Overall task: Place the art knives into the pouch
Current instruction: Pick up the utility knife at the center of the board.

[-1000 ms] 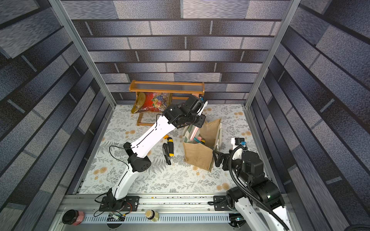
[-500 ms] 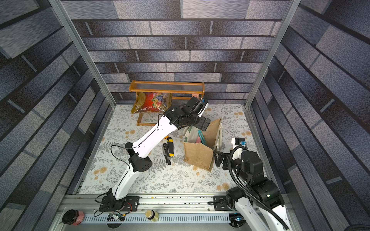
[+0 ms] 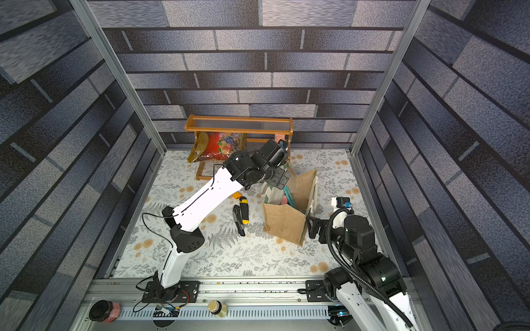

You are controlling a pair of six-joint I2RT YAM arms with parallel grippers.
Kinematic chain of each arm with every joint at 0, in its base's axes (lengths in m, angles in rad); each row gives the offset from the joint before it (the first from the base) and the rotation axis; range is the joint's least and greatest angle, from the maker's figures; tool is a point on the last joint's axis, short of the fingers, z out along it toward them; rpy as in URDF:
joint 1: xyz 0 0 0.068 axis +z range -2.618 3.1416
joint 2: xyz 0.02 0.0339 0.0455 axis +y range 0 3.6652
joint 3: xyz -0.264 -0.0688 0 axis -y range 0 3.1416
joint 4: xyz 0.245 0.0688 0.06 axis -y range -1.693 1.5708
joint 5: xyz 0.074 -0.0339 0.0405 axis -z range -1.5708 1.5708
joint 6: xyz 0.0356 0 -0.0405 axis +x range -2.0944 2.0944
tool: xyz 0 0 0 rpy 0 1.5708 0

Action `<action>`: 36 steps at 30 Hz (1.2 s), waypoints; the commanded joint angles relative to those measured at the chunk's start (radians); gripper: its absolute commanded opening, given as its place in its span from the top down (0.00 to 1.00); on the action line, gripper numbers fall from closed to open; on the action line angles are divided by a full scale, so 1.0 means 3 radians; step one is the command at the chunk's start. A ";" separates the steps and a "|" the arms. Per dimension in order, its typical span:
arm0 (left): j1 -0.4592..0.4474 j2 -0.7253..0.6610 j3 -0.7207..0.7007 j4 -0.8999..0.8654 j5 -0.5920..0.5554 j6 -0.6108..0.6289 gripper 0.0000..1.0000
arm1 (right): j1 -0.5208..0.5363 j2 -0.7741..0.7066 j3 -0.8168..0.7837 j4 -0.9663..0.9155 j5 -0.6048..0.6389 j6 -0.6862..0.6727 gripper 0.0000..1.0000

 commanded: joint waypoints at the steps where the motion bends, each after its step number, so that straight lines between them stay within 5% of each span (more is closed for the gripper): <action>1: -0.0023 -0.0475 -0.0671 0.0330 -0.0231 0.0025 0.00 | -0.0016 0.0003 0.0057 -0.0109 0.0082 -0.0055 0.00; 11: 0.0371 -0.1553 -0.2347 0.0856 -0.0231 -0.0417 0.00 | -0.0015 0.0083 0.0094 -0.0097 0.0095 -0.0059 0.00; 19: 0.1087 -0.2252 -0.3674 0.1215 0.0404 -0.1012 0.00 | -0.0016 0.0131 0.0110 -0.0078 0.0127 -0.0048 0.00; 29: 0.1421 -0.1801 -0.4102 0.1313 0.0739 -0.1064 0.04 | -0.0016 0.0263 0.0271 -0.0150 0.0146 0.0033 0.00; 36: 0.1301 -0.1378 -0.4068 0.1366 0.0852 -0.1090 0.10 | -0.0016 0.0560 0.0451 -0.0233 0.0086 0.0068 0.00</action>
